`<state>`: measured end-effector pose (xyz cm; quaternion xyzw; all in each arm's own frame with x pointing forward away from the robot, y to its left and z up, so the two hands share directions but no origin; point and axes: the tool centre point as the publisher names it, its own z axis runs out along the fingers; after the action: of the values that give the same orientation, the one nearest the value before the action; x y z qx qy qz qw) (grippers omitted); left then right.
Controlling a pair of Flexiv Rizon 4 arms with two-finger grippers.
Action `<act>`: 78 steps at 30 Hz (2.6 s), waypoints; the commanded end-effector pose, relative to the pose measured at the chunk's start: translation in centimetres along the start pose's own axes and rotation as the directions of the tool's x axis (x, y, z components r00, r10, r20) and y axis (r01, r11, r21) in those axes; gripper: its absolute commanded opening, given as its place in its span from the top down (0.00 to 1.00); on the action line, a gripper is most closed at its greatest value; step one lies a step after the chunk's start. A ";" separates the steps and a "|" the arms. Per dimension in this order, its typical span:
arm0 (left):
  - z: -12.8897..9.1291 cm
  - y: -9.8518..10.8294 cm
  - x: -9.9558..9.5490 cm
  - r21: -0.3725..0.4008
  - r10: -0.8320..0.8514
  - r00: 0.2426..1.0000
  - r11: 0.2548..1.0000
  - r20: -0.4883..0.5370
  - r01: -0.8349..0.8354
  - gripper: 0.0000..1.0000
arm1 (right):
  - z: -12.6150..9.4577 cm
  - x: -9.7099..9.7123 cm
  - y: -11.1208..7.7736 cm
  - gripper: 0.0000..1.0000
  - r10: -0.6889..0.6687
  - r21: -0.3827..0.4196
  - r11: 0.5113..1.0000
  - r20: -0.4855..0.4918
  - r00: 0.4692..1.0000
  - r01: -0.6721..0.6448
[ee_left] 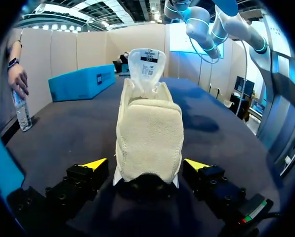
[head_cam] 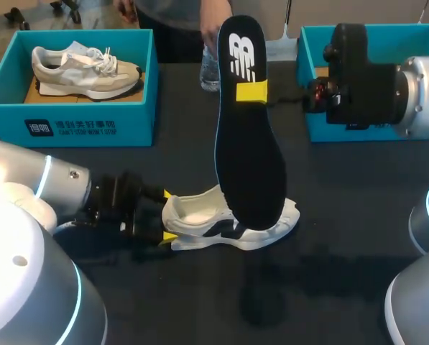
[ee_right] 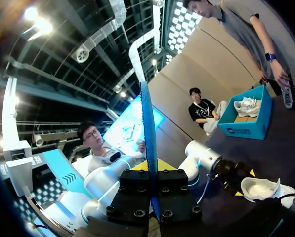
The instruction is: Take the shoe out of the shoebox, open the shoe tongue, remove and reinsert the insole, then place the shoe into the shoebox
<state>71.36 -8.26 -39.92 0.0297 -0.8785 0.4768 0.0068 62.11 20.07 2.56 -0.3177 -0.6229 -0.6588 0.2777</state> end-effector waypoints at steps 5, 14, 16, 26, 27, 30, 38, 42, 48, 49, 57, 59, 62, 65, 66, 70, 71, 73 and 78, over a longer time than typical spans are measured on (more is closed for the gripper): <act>-1.1 -1.5 -0.1 -0.087 -0.015 1.000 0.996 -0.021 0.013 0.00 | 0.1 0.1 -0.1 1.00 0.003 -0.001 1.000 0.005 1.000 -0.003; -1.5 -1.7 0.1 -0.170 -0.032 0.999 0.985 -0.016 0.029 0.00 | 0.1 0.1 -0.1 1.00 0.003 -0.001 1.000 0.005 1.000 -0.003; -1.5 -1.7 0.1 -0.170 -0.032 0.999 0.985 -0.016 0.029 0.00 | 0.1 0.1 -0.1 1.00 0.003 -0.001 1.000 0.005 1.000 -0.003; -2.8 -3.0 0.5 -0.245 -0.014 1.000 0.970 -0.018 0.009 0.00 | 0.1 0.1 -0.1 1.00 0.003 -0.001 1.000 0.005 1.000 -0.003; -2.9 -3.3 0.5 -0.273 -0.013 1.000 0.962 -0.014 0.009 0.00 | 0.1 0.1 -0.1 1.00 0.003 -0.001 1.000 0.005 1.000 -0.003; -3.4 -4.2 0.5 -0.287 -0.021 0.999 0.958 -0.040 0.009 0.00 | 0.1 0.1 -0.1 1.00 0.003 -0.001 1.000 0.005 1.000 -0.003; -3.4 -5.6 0.4 -0.371 -0.054 0.997 0.928 -0.061 0.028 0.00 | 0.1 0.1 -0.1 1.00 0.003 -0.001 1.000 0.005 1.000 -0.003; -3.4 -6.1 0.1 -0.390 -0.064 0.997 0.920 -0.043 0.042 0.00 | 0.1 0.1 -0.1 1.00 0.003 -0.001 1.000 0.005 1.000 -0.003; -4.2 -7.1 0.3 -0.418 -0.051 0.998 0.908 -0.026 0.036 0.00 | 0.1 0.1 -0.1 1.00 0.003 -0.001 1.000 0.005 1.000 -0.003; -4.3 -7.2 0.3 -0.414 -0.050 0.999 0.909 -0.021 0.037 0.00 | 0.1 0.1 -0.1 1.00 0.003 -0.001 1.000 0.005 1.000 -0.003; -4.3 -7.2 0.3 -0.414 -0.050 0.999 0.909 -0.021 0.037 0.00 | 0.1 0.1 -0.1 1.00 0.003 -0.001 1.000 0.005 1.000 -0.003; -4.3 -7.2 0.3 -0.414 -0.050 0.999 0.909 -0.021 0.037 0.00 | 0.1 0.1 -0.1 1.00 0.003 -0.001 1.000 0.005 1.000 -0.003; -4.3 -7.2 0.3 -0.414 -0.050 0.999 0.909 -0.021 0.037 0.00 | 0.1 0.1 -0.1 1.00 0.003 -0.001 1.000 0.005 1.000 -0.003; -4.3 -7.4 0.1 -0.431 -0.059 0.998 0.901 -0.022 0.044 0.00 | 0.1 0.1 -0.1 1.00 0.003 -0.001 1.000 0.005 1.000 -0.003; -4.3 -7.7 0.0 -0.433 -0.060 0.998 0.900 -0.015 0.047 0.00 | 0.1 0.1 -0.1 1.00 0.003 -0.001 1.000 0.005 1.000 -0.003; -4.5 -8.7 -0.2 -0.467 -0.053 0.999 0.883 0.006 0.050 0.00 | 0.1 0.1 -0.1 1.00 0.003 -0.001 1.000 0.005 1.000 -0.003; -4.5 -9.0 -0.1 -0.474 -0.047 0.999 0.879 0.015 0.048 0.00 | 0.1 0.1 -0.1 1.00 0.003 -0.001 1.000 0.005 1.000 -0.003; -4.6 -9.5 0.0 -0.487 -0.038 0.999 0.873 0.007 0.036 0.00 | 0.1 0.1 -0.1 1.00 0.003 -0.001 1.000 0.005 1.000 -0.003; -3.8 -10.3 -0.4 -0.540 -0.018 1.000 0.841 0.018 0.025 0.00 | 0.1 0.1 -0.1 1.00 0.003 -0.001 1.000 0.005 1.000 -0.003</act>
<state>72.08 -9.70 -29.55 0.0395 -0.9703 0.2382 0.0161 62.04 19.99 2.52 -0.3181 -0.6227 -0.6588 0.2774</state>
